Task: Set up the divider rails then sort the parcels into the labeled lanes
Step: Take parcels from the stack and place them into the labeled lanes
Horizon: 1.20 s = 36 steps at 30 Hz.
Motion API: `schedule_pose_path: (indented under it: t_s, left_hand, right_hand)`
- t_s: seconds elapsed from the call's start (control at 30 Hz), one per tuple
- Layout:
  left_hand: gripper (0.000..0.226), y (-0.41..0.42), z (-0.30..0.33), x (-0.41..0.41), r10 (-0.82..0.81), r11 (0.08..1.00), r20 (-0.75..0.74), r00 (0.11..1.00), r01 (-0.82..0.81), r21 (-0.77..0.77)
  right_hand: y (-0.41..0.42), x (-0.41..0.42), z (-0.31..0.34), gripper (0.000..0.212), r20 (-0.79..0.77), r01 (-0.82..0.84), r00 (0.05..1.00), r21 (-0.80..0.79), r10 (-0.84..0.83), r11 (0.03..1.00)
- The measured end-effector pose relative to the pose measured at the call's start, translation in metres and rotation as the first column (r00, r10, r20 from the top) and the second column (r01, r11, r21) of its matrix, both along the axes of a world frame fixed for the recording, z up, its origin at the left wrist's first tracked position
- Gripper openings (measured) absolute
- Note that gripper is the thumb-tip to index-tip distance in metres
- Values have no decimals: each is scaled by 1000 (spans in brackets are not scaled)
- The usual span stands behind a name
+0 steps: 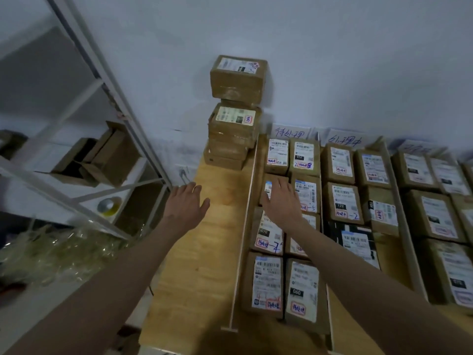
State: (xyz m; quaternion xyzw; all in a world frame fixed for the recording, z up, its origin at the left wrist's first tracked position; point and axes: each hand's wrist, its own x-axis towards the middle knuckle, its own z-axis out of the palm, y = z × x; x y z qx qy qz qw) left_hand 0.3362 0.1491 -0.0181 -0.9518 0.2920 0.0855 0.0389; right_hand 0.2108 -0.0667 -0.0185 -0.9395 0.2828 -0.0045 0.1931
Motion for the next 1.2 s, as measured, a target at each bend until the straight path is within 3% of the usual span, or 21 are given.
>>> schedule_pose_path:
  t_s: [0.2,0.47,0.63,0.87,1.07,1.2]
  left_hand:
    - [60,-26,10,90,-117,992,30,993,119,-45]
    - [58,-74,26,192,-155,975,26,988,157,-155]
    - [55,-107,20,218,-112,940,-87,990,77,-333]
    - [57,-124,0,211,-51,870,-284,957,-97,-483]
    - [58,-119,3,200,-28,738,-388,921,-243,-630]
    - [55,-113,14,186,3,638,-464,886,-359,-681]
  right_hand:
    - [-9,66,12,44,19,116,993,58,-117,992]
    - [-26,157,26,39,75,188,976,206,-207,960]
    - [-42,191,24,42,120,233,947,376,-297,897]
    - [-48,207,16,37,103,251,893,693,-438,675]
    - [-34,202,21,37,144,244,870,706,-472,665]
    - [-19,179,28,15,162,250,824,756,-543,605]
